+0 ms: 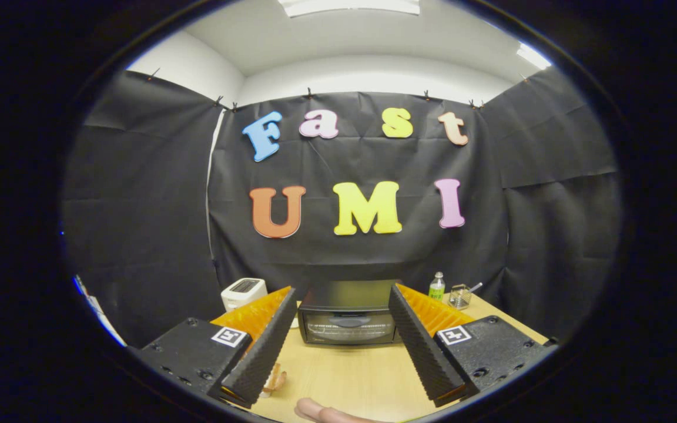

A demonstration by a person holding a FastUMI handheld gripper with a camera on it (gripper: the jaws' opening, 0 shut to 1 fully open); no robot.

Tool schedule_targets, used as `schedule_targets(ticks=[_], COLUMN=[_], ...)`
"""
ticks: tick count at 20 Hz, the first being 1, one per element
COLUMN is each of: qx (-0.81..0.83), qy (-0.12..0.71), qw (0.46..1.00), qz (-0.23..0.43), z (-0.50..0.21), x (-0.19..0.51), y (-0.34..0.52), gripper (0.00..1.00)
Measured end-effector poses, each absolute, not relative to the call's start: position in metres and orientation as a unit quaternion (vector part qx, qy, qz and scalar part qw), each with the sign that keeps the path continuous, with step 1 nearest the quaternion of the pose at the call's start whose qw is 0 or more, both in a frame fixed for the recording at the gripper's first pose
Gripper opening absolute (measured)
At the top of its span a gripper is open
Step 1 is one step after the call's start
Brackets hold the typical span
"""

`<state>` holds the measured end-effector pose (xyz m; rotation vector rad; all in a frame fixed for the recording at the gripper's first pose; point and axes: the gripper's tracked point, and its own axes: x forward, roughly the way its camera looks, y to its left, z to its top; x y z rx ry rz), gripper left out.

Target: Open the toaster oven, put the food inside, and close the toaster oven door.

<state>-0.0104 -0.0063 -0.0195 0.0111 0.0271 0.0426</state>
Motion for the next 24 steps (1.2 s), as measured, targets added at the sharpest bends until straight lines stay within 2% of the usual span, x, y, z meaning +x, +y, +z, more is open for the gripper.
schedule_targets(ticks=[13, 24], qx=[0.0, -0.001], qy=[0.044, 0.075], qw=[0.999, 0.997], qz=[-0.002, -0.025], z=[-0.044, -0.076], x=[0.007, 0.055], y=[-0.02, -0.03], gripper=[1.0, 1.0])
